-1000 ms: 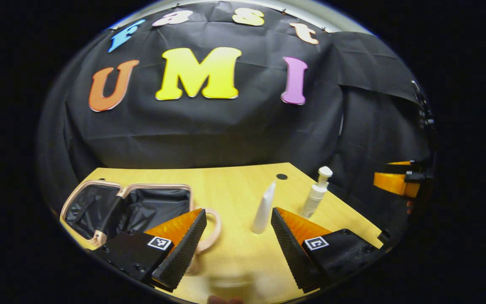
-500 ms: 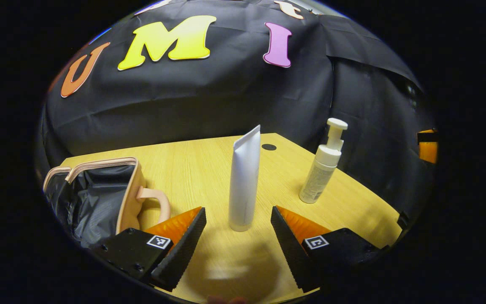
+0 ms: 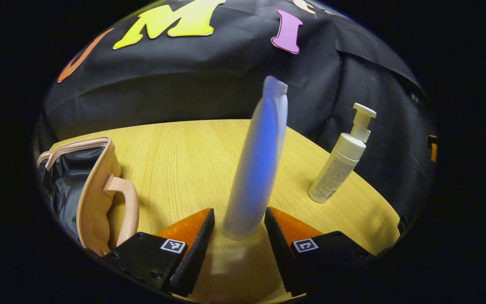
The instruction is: First open the suitcase, pack the skin care products into it, and then close the suitcase.
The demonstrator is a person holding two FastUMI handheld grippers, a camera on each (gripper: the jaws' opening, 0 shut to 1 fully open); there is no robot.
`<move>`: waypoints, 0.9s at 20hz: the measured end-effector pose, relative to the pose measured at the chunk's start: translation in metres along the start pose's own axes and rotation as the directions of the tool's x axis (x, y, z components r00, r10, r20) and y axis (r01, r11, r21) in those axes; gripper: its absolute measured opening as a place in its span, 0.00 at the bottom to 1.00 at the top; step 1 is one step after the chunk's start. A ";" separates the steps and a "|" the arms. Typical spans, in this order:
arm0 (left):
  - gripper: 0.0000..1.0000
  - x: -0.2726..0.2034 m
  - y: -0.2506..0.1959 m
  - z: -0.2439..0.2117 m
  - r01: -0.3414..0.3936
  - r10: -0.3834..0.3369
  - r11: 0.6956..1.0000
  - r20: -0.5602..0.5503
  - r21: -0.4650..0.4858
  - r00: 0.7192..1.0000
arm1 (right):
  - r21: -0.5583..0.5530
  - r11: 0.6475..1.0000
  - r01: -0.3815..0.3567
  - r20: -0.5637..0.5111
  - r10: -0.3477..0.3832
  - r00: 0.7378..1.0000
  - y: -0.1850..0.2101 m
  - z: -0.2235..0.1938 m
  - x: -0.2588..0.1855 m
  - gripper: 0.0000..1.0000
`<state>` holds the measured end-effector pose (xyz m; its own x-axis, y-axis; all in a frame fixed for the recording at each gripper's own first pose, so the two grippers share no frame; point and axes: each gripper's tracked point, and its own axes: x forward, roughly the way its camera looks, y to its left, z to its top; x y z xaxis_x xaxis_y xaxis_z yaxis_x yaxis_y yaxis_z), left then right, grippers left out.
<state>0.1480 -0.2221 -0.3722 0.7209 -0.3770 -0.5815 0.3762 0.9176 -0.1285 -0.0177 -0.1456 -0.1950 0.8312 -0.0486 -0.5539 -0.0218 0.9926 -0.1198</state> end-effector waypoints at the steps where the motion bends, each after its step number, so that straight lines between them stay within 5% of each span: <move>1: 0.69 0.004 -0.001 -0.001 0.006 -0.006 1.000 -0.008 0.012 1.000 | 0.002 1.000 0.002 -0.003 -0.002 1.000 0.000 -0.001 0.002 0.81; 3: 0.58 0.004 -0.001 0.000 0.011 -0.010 0.999 -0.016 0.039 1.000 | 0.008 1.000 0.001 -0.002 -0.001 1.000 0.002 -0.002 0.006 0.80; 4: 0.61 0.006 -0.001 -0.001 0.012 -0.011 0.999 -0.024 0.045 1.000 | 0.010 1.000 -0.005 0.000 0.005 1.000 0.004 -0.003 0.010 0.81; 5: 0.51 0.003 -0.002 -0.001 0.018 -0.017 0.999 -0.032 0.043 0.999 | 0.011 1.000 -0.011 0.002 0.011 1.000 0.007 -0.005 0.016 0.81; 7: 0.56 -0.007 -0.005 0.000 0.022 -0.021 0.999 -0.043 0.038 0.999 | 0.023 0.999 -0.035 0.007 0.034 0.999 0.017 -0.011 0.030 0.80; 8: 0.49 -0.015 -0.004 0.003 0.020 -0.018 0.999 -0.044 0.043 0.999 | 0.034 0.998 -0.050 0.007 0.050 0.999 0.023 -0.016 0.038 0.80; 18: 0.48 -0.136 0.003 0.010 -0.062 0.058 0.996 -0.060 -0.070 0.997 | 0.121 0.972 -0.200 0.029 0.198 0.980 0.100 -0.038 0.155 0.81</move>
<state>0.0567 -0.1696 -0.2852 0.7052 -0.3149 -0.6352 0.2893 0.9458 -0.1478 0.0877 -0.0583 -0.3236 0.8262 0.1522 -0.5424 -0.1203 0.9883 0.0940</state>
